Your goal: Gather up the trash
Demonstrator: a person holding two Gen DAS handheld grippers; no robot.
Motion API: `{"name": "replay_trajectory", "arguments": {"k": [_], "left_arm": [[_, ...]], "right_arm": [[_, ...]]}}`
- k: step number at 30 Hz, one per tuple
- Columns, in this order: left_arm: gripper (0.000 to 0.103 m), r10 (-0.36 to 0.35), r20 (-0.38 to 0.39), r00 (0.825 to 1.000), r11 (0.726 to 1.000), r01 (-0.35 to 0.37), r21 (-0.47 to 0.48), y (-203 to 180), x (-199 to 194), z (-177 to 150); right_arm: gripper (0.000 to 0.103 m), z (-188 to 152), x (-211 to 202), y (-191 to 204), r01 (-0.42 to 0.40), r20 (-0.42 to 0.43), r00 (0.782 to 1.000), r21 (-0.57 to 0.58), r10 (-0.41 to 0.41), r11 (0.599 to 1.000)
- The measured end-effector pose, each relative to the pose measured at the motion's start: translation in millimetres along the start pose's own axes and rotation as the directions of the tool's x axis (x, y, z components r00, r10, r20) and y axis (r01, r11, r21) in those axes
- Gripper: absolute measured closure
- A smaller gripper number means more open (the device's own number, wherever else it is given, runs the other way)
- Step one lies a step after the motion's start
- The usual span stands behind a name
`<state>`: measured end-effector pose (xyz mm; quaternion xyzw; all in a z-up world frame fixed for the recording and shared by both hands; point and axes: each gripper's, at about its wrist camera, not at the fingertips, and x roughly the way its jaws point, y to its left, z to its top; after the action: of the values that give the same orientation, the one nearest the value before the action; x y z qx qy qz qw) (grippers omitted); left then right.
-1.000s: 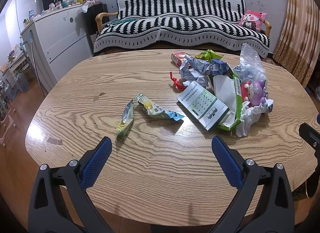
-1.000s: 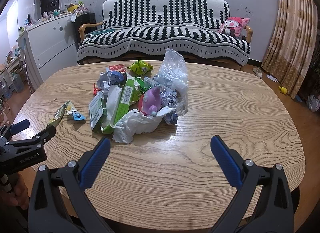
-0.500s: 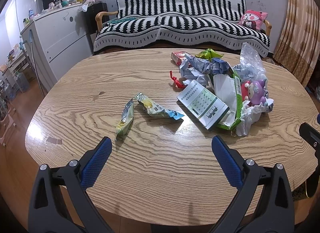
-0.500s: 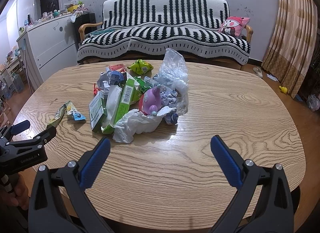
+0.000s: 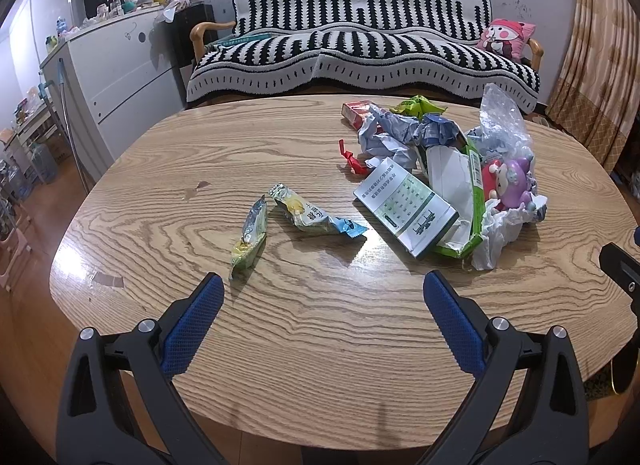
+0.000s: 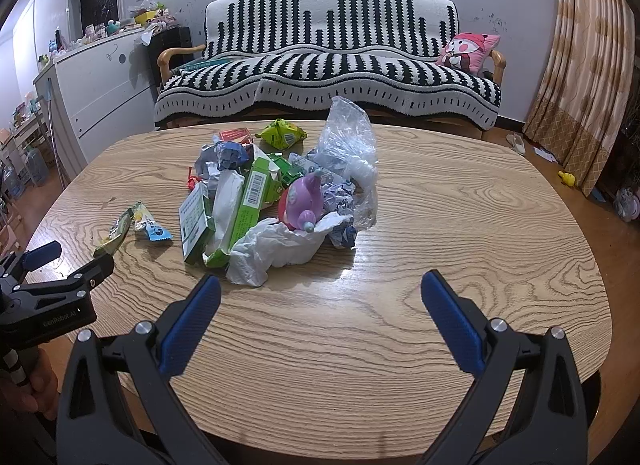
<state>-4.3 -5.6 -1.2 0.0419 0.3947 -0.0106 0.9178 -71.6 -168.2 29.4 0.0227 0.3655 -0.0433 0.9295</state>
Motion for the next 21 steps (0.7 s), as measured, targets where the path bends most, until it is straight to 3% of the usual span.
{"name": "replay_trajectory", "arguments": {"k": [10, 21], "left_arm": [[0.006, 0.015, -0.001, 1.0, 1.0, -0.015, -0.005, 7, 3, -3], [0.006, 0.032, -0.081, 0.996, 0.993, -0.04, -0.109, 79, 35, -12]], "right_arm": [[0.006, -1, 2, 2, -0.006, -0.007, 1.0, -0.003, 0.006, 1.0], [0.006, 4, 26, 44, -0.134, -0.073, 0.989, -0.096, 0.127, 0.986]]}}
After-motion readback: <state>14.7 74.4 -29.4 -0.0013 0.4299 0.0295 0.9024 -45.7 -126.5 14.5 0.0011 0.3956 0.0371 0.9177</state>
